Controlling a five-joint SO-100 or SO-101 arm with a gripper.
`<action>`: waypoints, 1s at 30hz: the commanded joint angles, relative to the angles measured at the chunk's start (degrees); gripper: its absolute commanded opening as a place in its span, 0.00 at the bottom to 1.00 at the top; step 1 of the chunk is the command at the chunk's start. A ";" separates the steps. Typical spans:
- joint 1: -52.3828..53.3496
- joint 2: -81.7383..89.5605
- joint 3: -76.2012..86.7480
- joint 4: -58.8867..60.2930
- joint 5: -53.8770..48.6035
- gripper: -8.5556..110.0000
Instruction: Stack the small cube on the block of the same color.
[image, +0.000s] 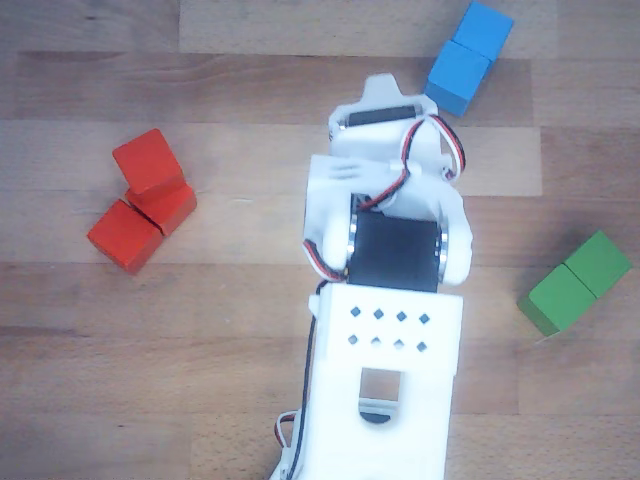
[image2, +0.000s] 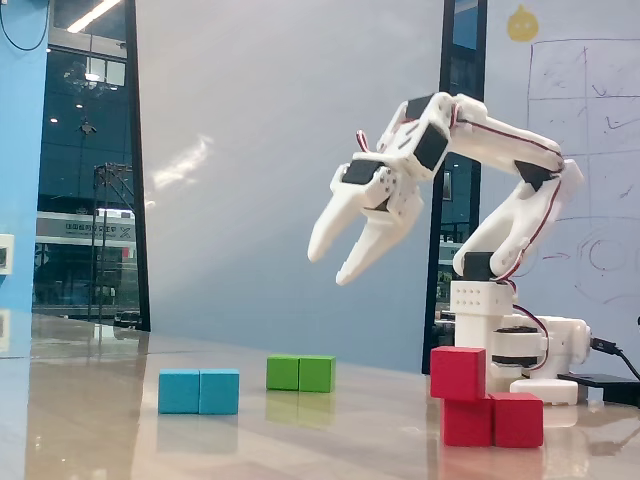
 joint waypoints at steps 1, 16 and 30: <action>1.67 8.09 4.66 -3.60 2.20 0.13; 2.02 25.75 18.90 -4.39 5.62 0.08; 1.93 42.89 36.91 -4.31 6.24 0.07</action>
